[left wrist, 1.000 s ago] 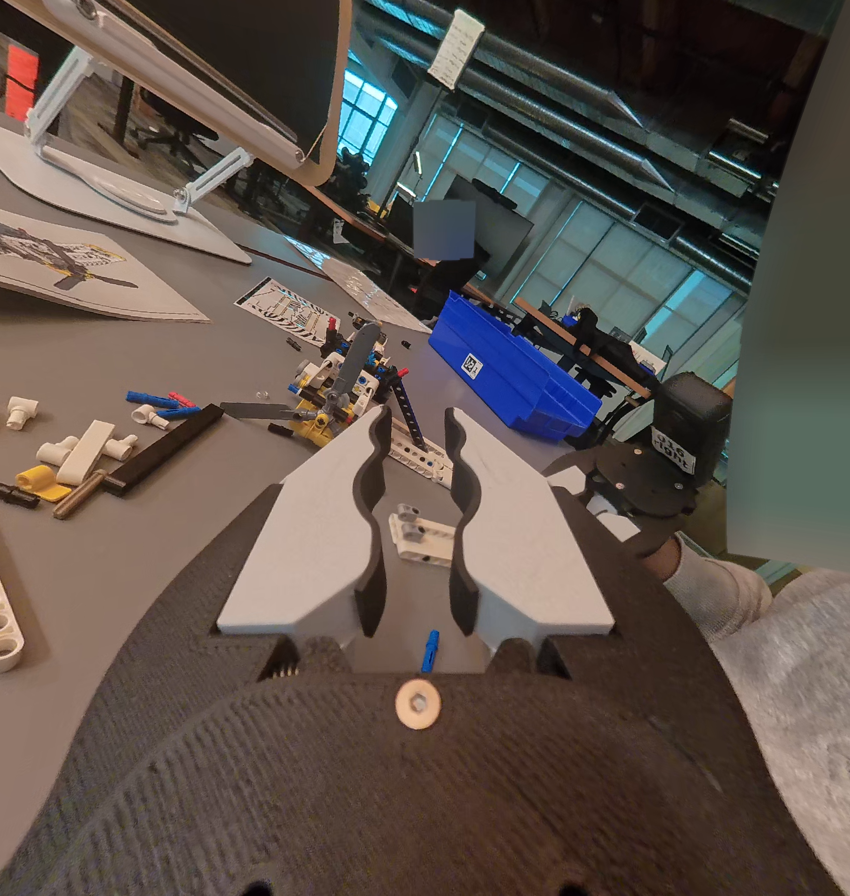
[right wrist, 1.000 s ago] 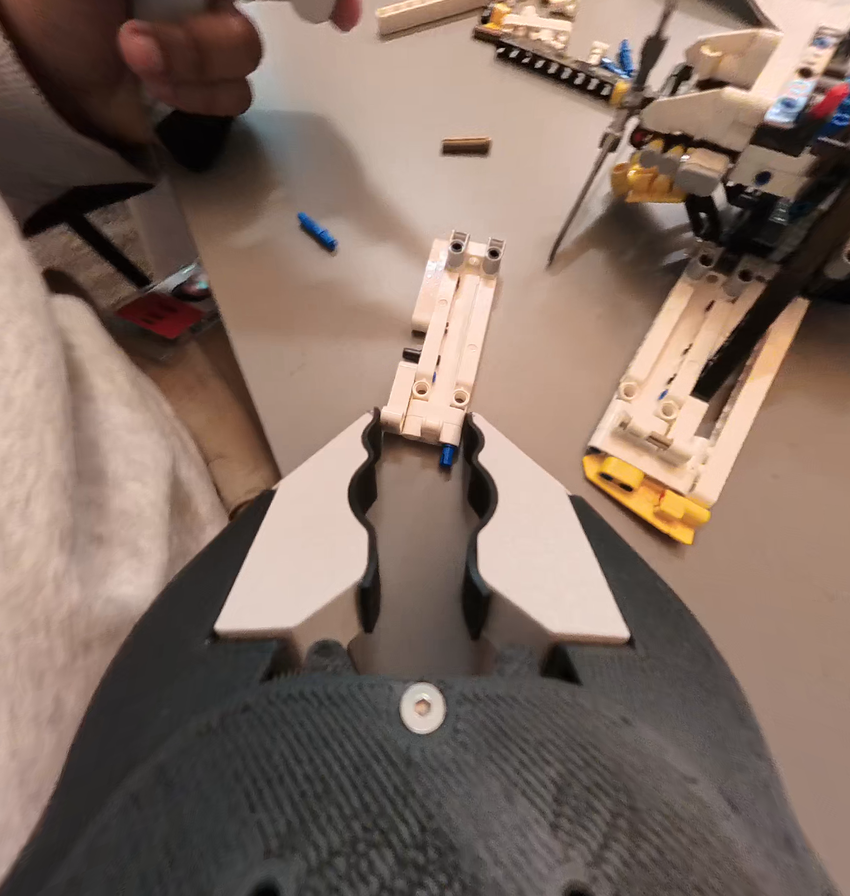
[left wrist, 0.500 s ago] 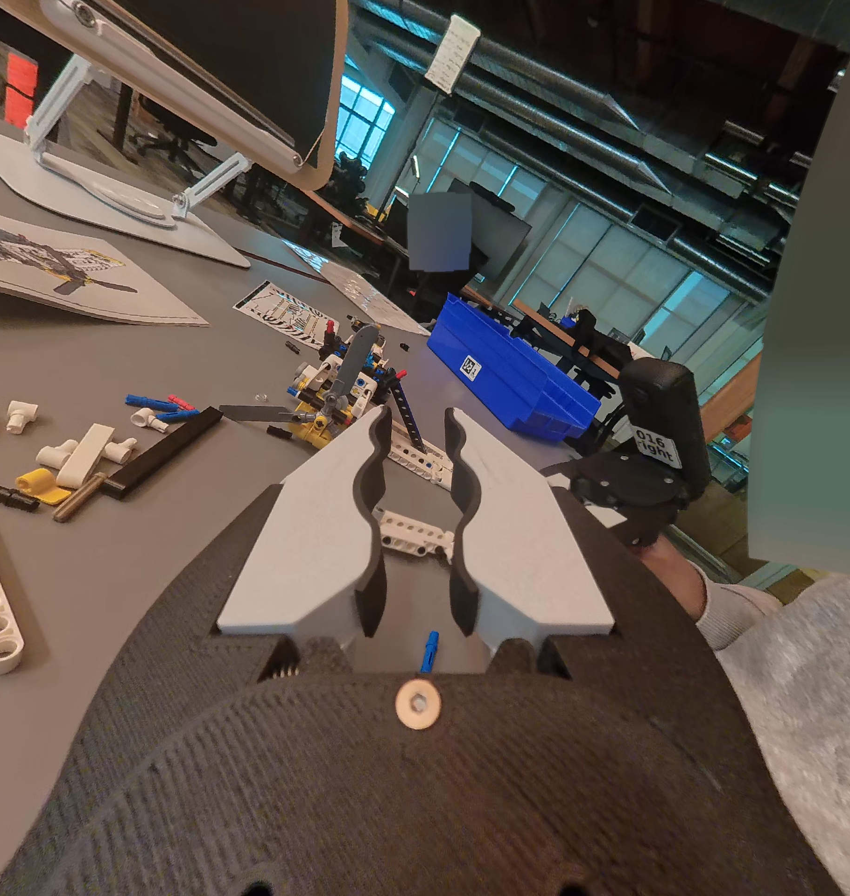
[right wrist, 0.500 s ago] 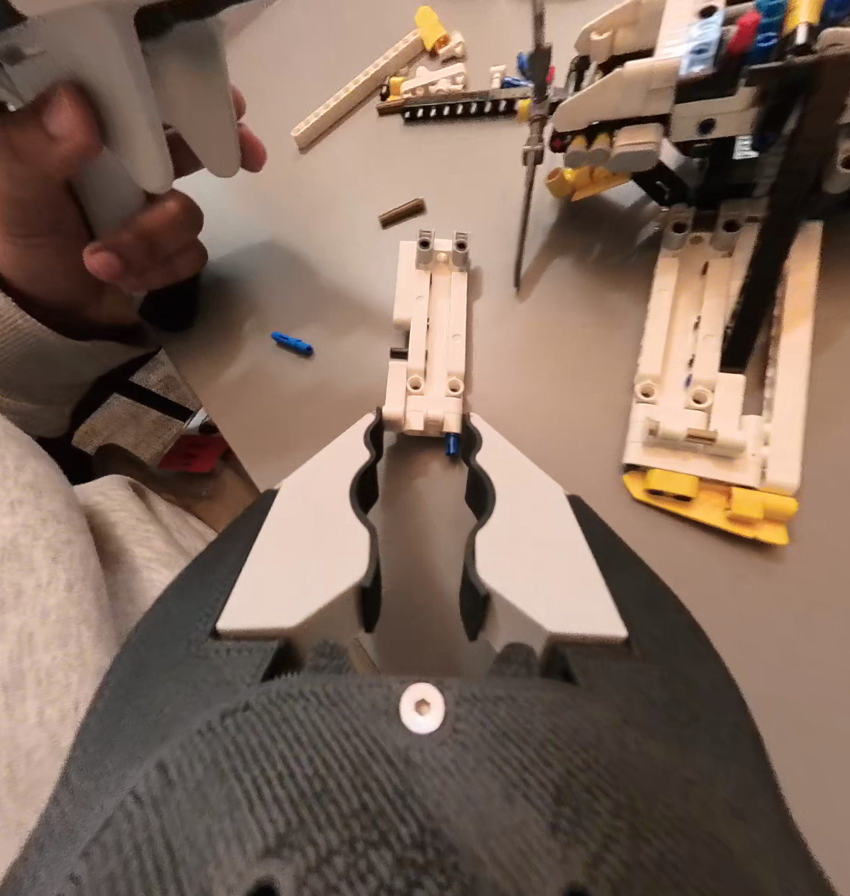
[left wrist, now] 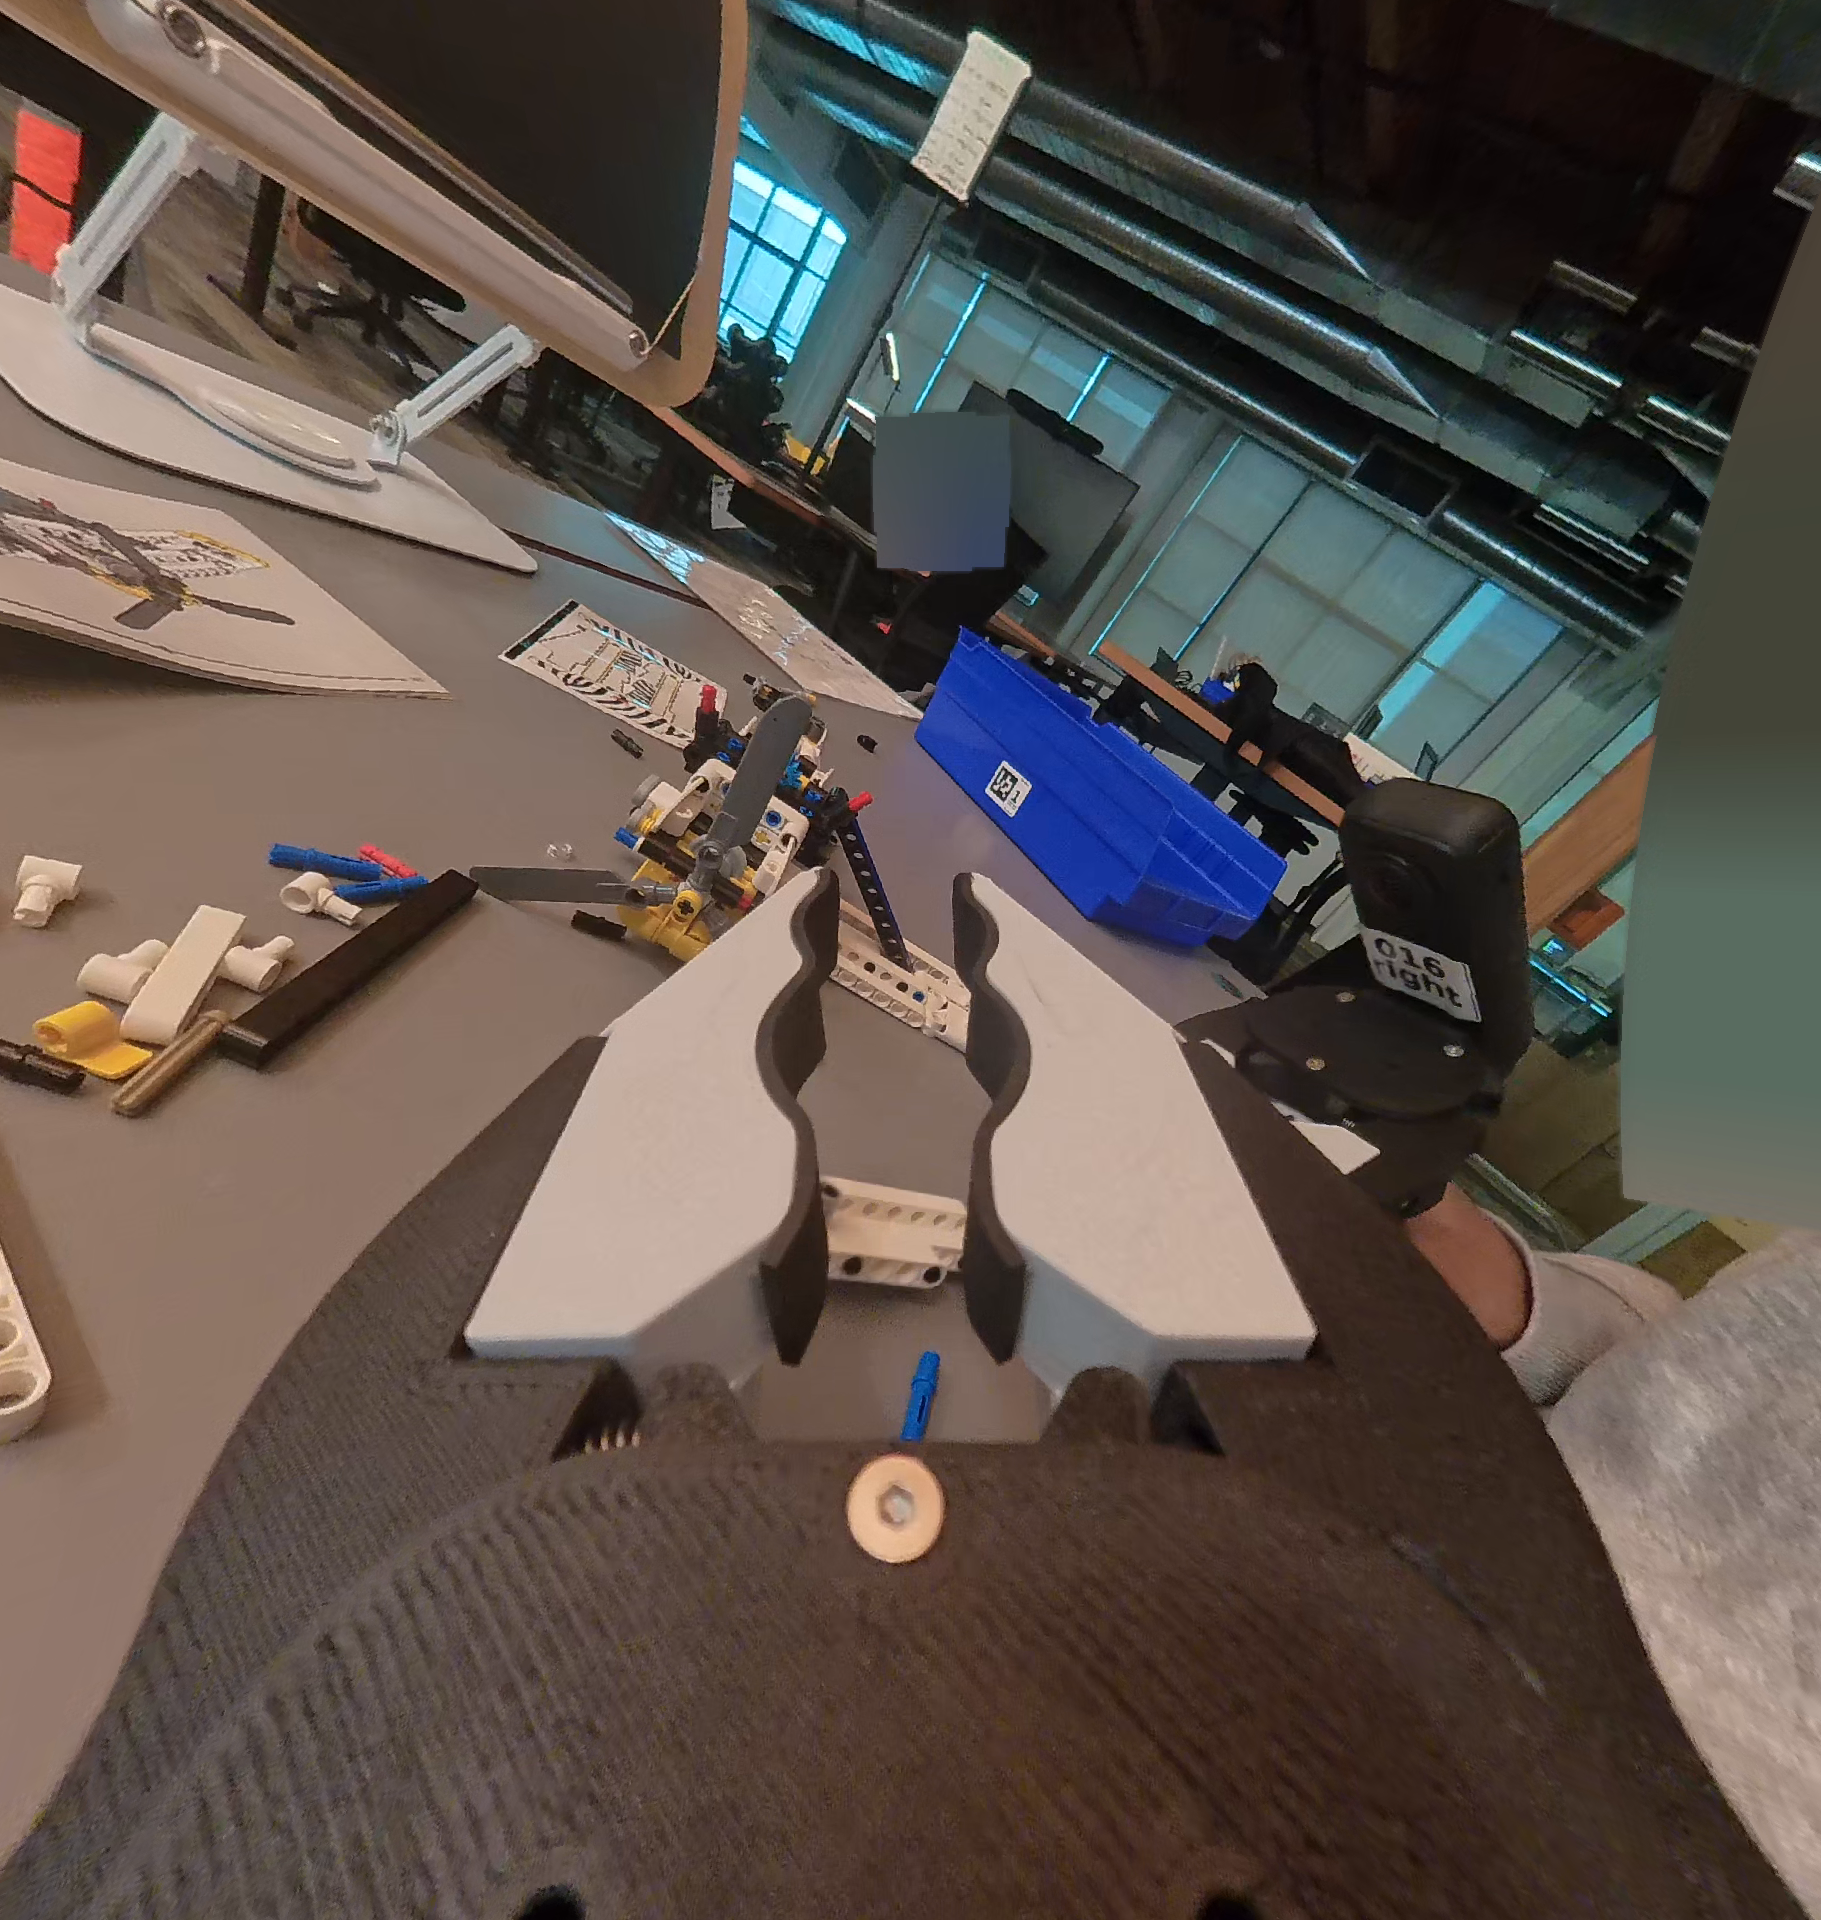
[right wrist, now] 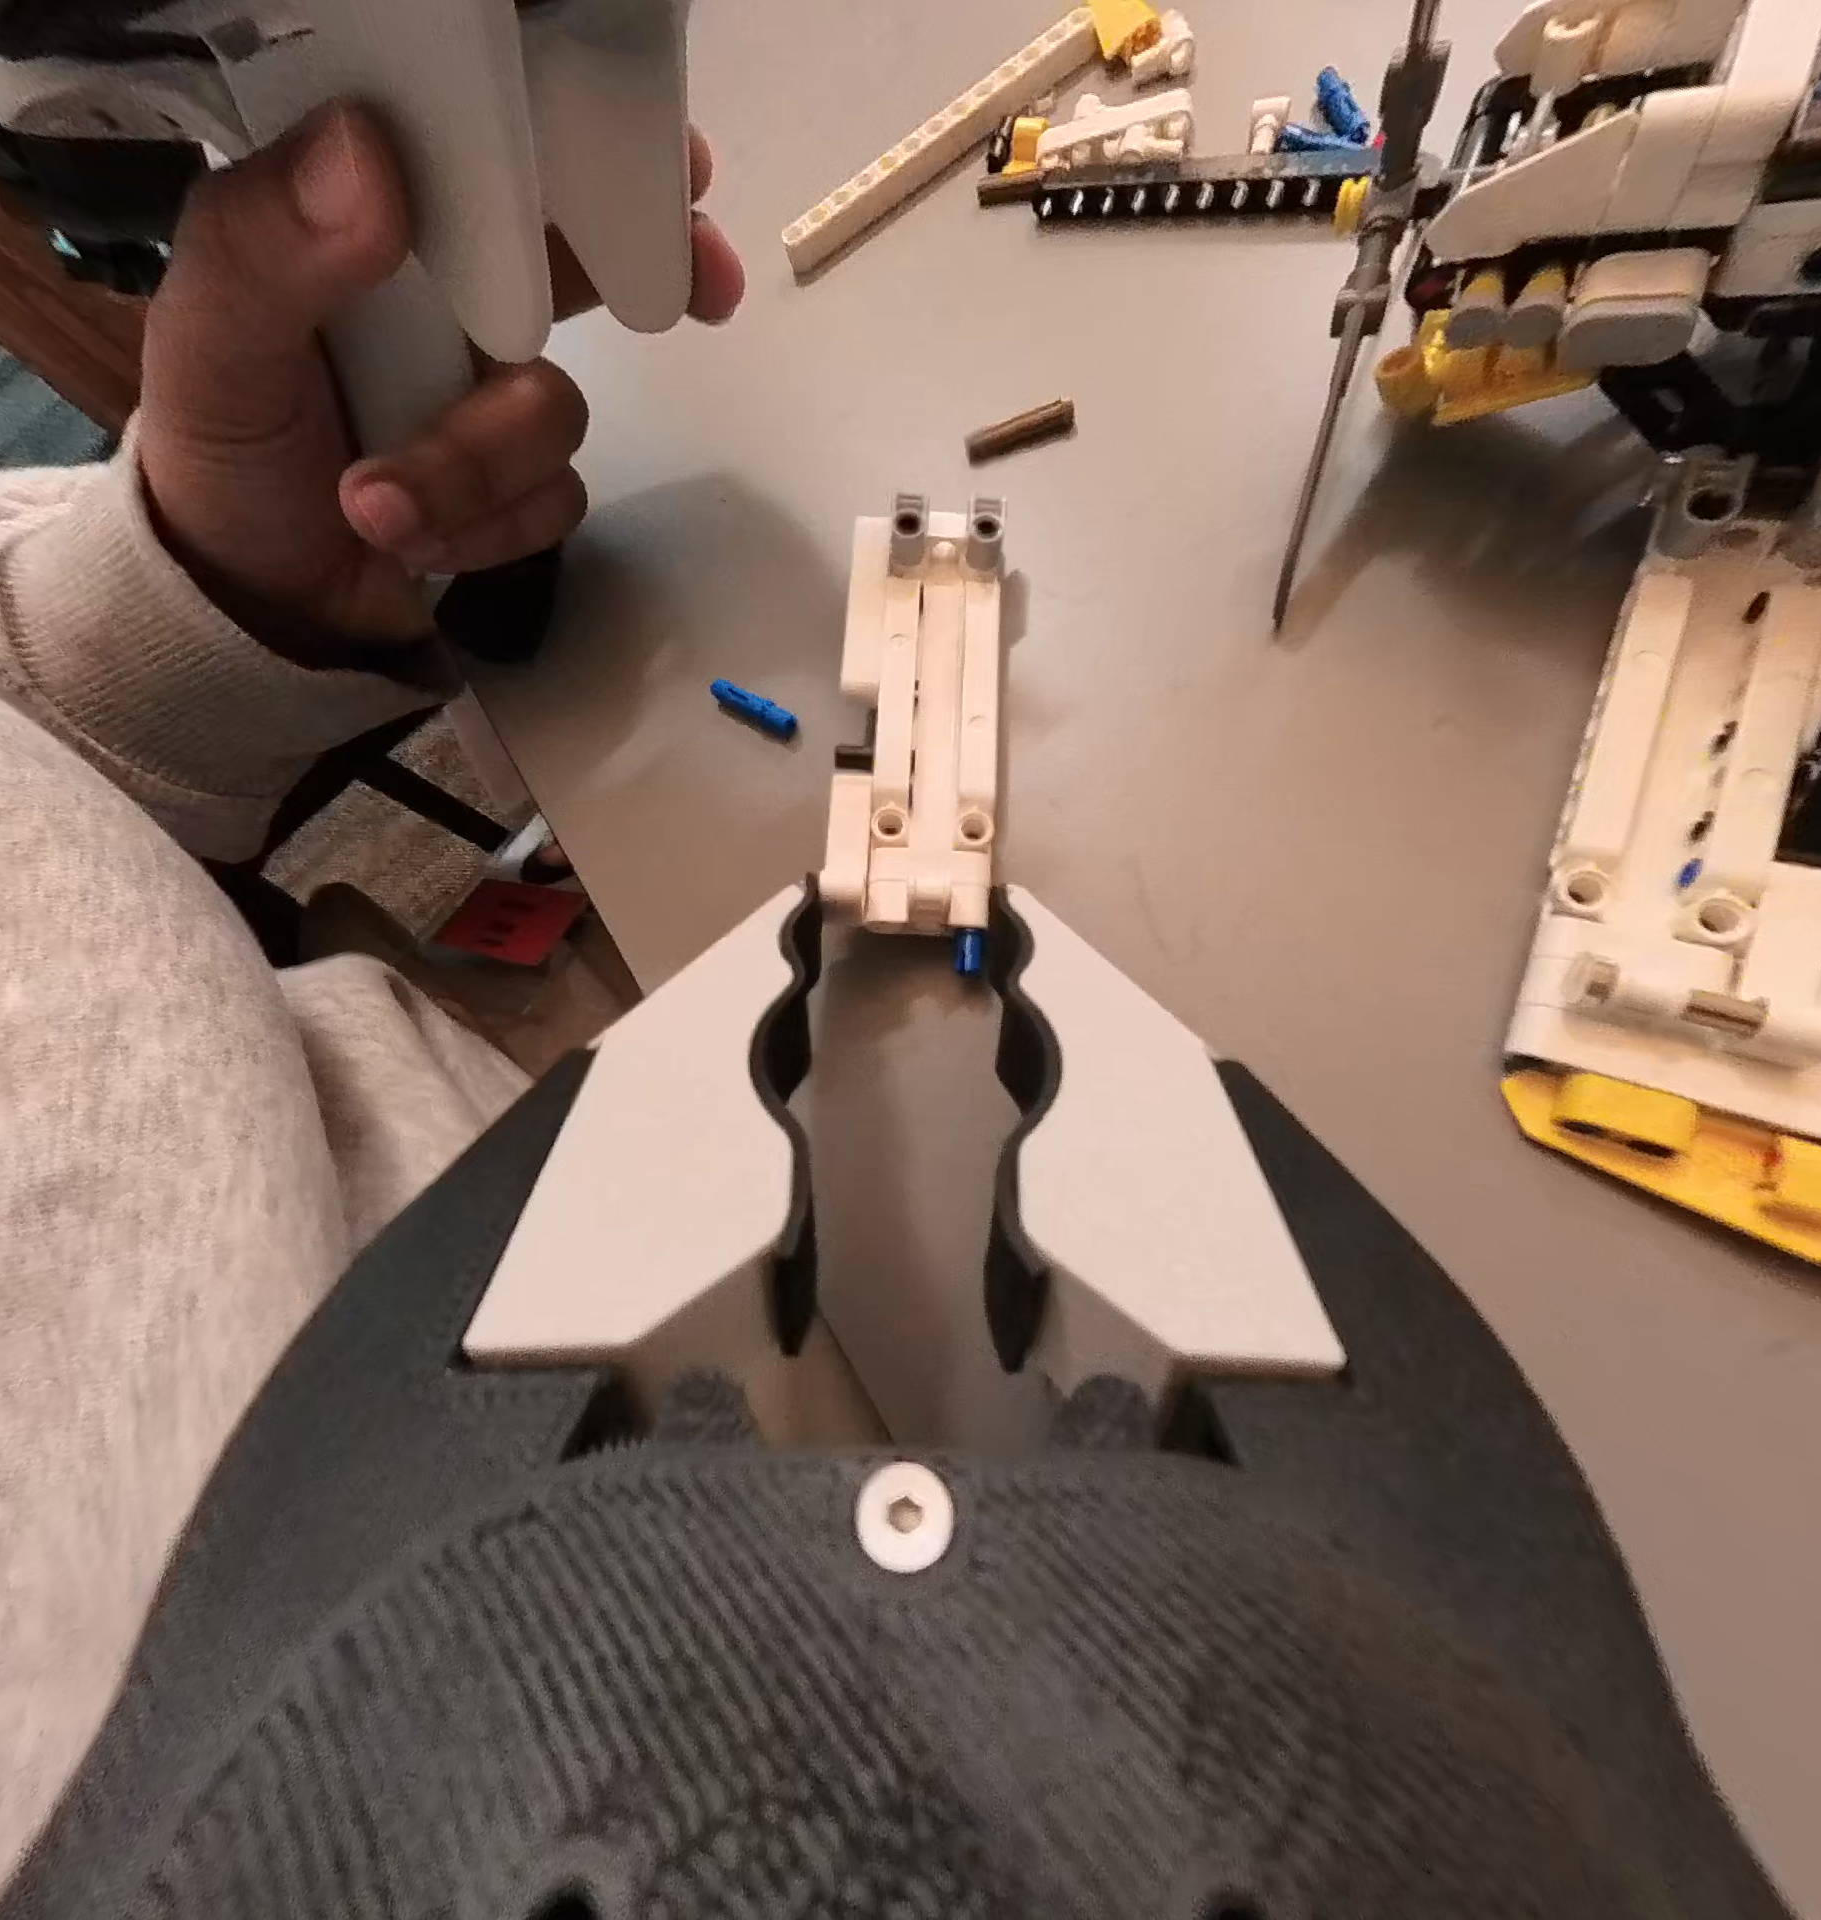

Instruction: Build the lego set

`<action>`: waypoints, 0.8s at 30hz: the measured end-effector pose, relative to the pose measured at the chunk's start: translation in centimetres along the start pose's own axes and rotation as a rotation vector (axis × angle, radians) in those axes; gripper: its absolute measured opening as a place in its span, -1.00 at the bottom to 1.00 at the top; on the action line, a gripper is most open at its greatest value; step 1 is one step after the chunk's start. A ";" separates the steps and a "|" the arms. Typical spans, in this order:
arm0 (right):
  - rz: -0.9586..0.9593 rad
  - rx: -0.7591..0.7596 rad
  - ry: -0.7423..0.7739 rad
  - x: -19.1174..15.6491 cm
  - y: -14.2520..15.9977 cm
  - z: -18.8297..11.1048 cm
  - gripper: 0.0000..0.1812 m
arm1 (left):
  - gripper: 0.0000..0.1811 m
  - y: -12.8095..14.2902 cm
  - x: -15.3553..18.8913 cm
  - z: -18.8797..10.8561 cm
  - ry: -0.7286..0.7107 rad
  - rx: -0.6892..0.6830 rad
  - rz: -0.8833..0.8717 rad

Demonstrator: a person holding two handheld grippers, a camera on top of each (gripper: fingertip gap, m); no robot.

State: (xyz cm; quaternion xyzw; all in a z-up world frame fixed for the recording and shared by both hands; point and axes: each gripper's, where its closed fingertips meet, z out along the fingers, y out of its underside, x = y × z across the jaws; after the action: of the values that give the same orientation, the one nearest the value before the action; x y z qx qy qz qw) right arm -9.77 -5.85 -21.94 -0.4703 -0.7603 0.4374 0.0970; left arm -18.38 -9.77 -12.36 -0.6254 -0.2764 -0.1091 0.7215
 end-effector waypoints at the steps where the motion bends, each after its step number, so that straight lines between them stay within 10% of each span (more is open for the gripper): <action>1: -0.014 -0.011 0.008 0.2 0.3 -0.3 -0.67 | -0.78 0.0 0.0 0.0 0.000 0.000 -0.001; 16: 0.029 -0.007 0.282 4.0 3.8 -6.0 -0.65 | -0.78 -0.2 0.1 -0.1 -0.017 0.019 0.030; 24: 0.015 0.063 0.080 -1.7 1.9 -3.2 -0.62 | -1.00 -4.7 1.0 -3.8 -0.281 0.411 0.492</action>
State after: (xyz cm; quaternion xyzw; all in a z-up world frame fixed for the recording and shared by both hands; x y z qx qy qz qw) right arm -5.88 -5.07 -20.98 -0.4896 -0.7383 0.4426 0.1386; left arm -18.88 -14.13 -8.14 -0.5240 -0.2303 0.2130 0.7919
